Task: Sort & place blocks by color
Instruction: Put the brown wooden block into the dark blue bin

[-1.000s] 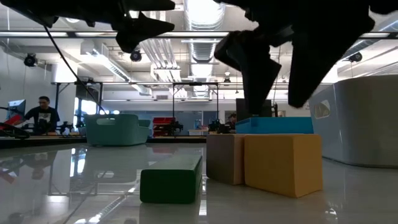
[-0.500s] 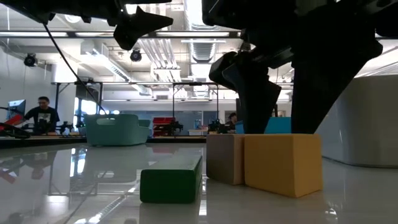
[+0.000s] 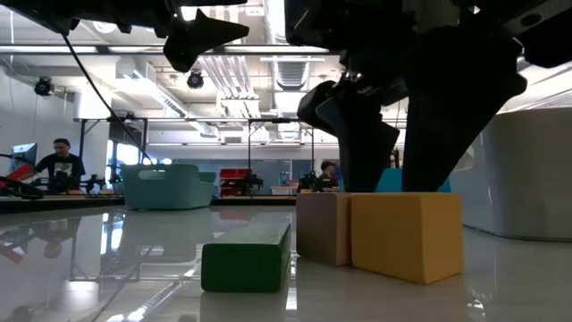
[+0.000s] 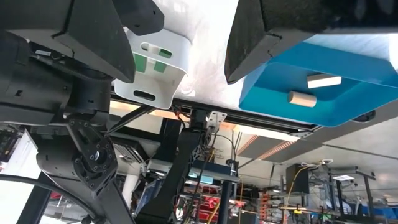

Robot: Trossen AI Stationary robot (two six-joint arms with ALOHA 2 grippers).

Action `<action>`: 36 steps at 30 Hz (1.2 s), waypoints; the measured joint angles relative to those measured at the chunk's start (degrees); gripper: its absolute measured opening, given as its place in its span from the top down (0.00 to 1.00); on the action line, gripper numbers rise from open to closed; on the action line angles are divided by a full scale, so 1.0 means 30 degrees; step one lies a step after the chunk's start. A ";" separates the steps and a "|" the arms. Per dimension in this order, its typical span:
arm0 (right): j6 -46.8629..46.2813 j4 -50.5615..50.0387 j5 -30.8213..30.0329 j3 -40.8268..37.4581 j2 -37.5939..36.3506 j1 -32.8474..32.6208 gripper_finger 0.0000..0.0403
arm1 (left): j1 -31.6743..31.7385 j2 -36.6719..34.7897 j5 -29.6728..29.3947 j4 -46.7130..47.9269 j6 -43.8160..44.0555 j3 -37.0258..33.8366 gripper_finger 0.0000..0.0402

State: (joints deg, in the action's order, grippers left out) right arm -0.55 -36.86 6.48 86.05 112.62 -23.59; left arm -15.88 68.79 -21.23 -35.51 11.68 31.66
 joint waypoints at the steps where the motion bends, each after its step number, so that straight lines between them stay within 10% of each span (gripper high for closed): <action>1: 0.0019 0.0005 0.0007 -0.0024 0.0000 0.0005 0.51 | -0.0003 0.0000 0.0000 0.0000 0.0000 0.0000 0.42; 12: 0.0033 0.0195 0.0007 -0.0031 0.0000 0.0129 0.71 | -0.0015 0.0000 0.0000 0.0000 -0.0007 0.0000 0.42; 36: 0.0485 -0.4017 -0.1712 -0.0053 -0.3809 0.2741 0.72 | 0.0000 0.0000 0.0000 -0.0011 -0.0031 0.0095 0.42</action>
State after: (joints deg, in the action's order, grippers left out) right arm 0.91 -48.91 1.35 85.89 101.19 -15.37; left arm -15.88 68.79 -21.23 -35.54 11.59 31.94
